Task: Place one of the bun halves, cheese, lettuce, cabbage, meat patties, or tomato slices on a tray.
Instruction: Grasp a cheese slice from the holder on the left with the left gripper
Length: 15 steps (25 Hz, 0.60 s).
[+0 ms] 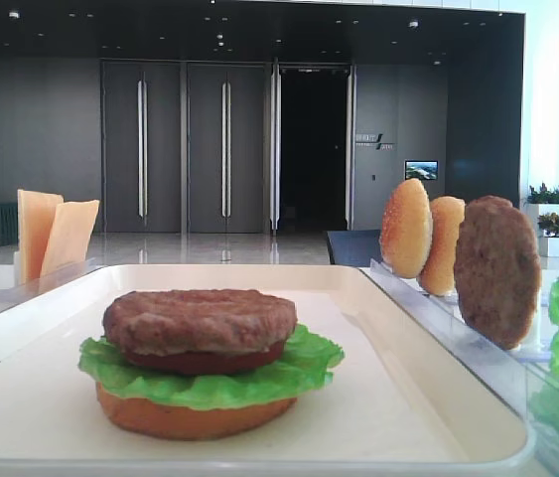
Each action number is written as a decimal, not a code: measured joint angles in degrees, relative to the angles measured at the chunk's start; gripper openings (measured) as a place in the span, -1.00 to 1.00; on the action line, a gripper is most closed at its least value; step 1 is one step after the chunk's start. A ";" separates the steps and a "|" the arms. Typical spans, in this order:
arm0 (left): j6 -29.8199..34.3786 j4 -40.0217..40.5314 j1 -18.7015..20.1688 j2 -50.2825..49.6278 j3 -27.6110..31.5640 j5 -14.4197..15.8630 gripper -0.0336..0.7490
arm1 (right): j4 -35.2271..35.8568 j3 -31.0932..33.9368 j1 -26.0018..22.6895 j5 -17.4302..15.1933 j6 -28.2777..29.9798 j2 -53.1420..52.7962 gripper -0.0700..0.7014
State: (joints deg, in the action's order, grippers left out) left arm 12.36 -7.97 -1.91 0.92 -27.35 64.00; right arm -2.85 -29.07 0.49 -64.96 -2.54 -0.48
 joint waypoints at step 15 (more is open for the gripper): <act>0.00 0.00 0.00 0.00 0.00 0.00 0.13 | 0.00 0.00 0.00 0.00 0.00 0.00 0.42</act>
State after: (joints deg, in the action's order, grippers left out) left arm 12.36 -7.97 -1.91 0.92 -27.35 64.00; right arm -2.85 -29.07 0.49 -64.96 -2.54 -0.48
